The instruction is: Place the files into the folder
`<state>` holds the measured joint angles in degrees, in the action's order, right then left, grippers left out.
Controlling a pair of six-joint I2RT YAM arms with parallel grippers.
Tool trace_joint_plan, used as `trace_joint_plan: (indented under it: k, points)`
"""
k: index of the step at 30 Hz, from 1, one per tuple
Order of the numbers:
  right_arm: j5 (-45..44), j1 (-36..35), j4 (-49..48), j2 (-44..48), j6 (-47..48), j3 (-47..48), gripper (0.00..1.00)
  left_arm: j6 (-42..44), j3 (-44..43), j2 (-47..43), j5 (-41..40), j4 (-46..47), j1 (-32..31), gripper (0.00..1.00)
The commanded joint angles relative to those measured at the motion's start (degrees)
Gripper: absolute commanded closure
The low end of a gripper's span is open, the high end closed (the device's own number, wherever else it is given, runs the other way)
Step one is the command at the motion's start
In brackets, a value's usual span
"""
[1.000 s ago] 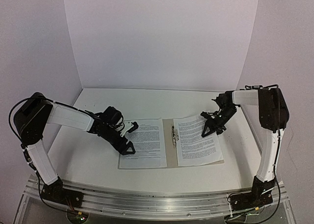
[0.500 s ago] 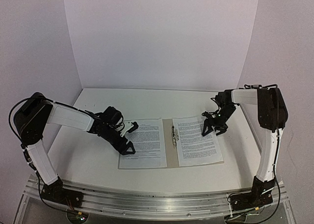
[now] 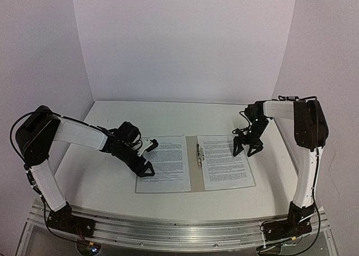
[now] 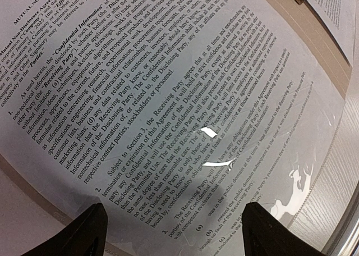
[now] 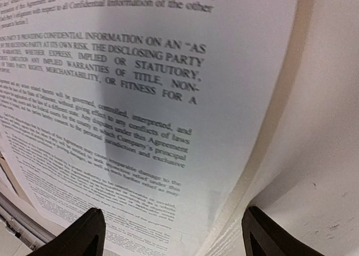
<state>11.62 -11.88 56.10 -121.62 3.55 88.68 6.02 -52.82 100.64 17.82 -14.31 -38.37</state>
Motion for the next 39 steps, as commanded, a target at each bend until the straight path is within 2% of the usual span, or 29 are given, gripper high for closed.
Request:
trace_joint_plan:
  k: [1,8,12,15,22,31,39]
  points:
    - [-6.1,0.2,4.1,1.2,-2.0,2.6,0.14,0.0,1.0,-0.6,0.1,-1.4,0.0,0.17]
    - [-9.4,0.8,3.4,3.4,-6.7,9.1,0.13,0.4,1.1,-1.2,0.2,-1.5,0.0,0.17]
    - [-9.1,1.9,1.7,-0.1,-10.2,12.2,0.15,1.0,-0.2,-2.1,0.7,-2.6,-0.1,0.17]
    - [-6.7,1.9,-0.9,-1.0,-13.1,10.2,0.15,1.8,-1.4,-2.6,0.8,-3.8,0.0,0.16]
    - [1.6,1.9,-13.3,-0.6,-18.4,-1.2,0.13,2.9,-3.1,-3.7,1.8,-5.7,0.0,0.15]
    - [7.4,1.5,-18.1,0.5,-18.0,-8.0,0.13,5.0,-4.5,-5.3,4.0,-6.5,0.1,0.15]
    - [11.5,-0.6,-19.2,0.8,-17.7,-8.6,0.14,6.8,-5.7,-7.2,10.1,-4.7,0.8,0.15]
